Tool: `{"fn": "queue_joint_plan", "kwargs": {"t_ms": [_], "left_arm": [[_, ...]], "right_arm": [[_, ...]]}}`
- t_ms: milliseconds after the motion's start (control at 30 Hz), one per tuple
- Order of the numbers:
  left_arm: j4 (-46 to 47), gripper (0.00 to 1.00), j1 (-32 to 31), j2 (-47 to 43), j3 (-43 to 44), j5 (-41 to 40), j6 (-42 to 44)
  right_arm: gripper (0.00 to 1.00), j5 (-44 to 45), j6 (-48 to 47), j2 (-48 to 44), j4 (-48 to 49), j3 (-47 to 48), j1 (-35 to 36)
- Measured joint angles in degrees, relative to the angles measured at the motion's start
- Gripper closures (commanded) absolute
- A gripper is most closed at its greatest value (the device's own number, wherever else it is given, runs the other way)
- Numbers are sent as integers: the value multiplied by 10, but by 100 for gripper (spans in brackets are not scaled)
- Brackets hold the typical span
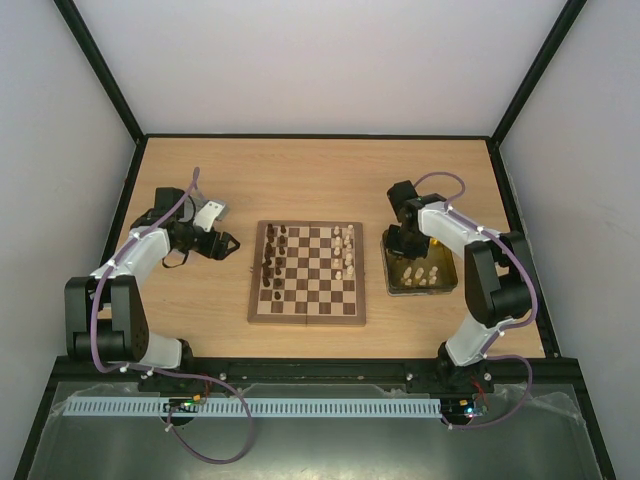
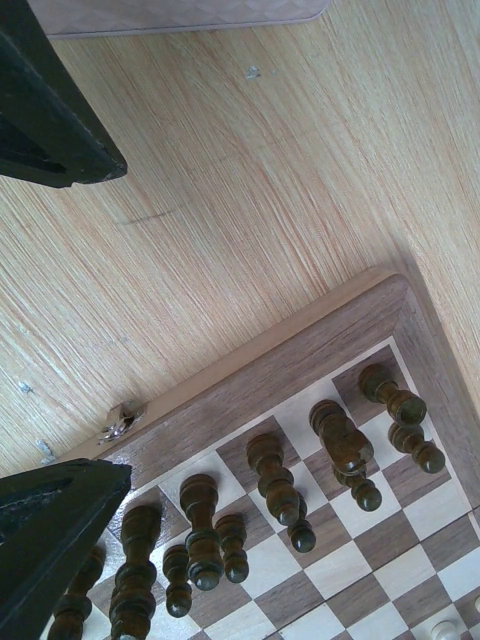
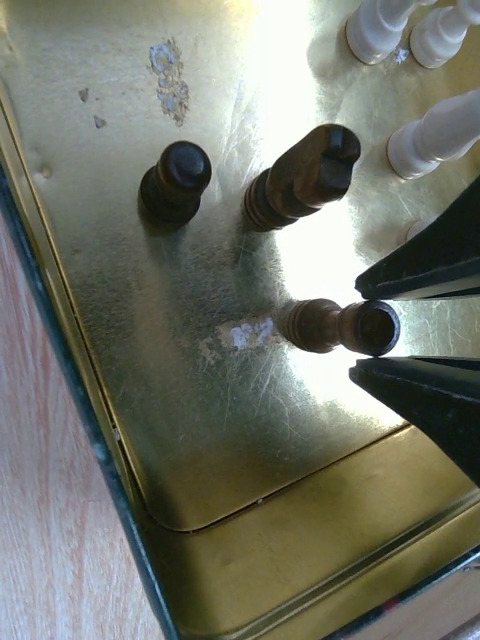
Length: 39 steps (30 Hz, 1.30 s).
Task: Set up the chess pieces on the board
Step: Pick up the chess piece from the storage box.
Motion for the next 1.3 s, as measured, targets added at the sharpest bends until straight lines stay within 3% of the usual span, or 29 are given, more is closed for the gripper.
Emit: {"fn": "queue_joint_plan", "kwargs": {"t_ms": [533, 1300], "left_arm": [[0, 24, 0, 0, 0, 4, 1], [-1, 24, 0, 5, 0, 5, 2]], "right_arm": [[87, 1, 0, 0, 0, 0, -1], [78, 56, 3, -38, -8, 21, -21]]}}
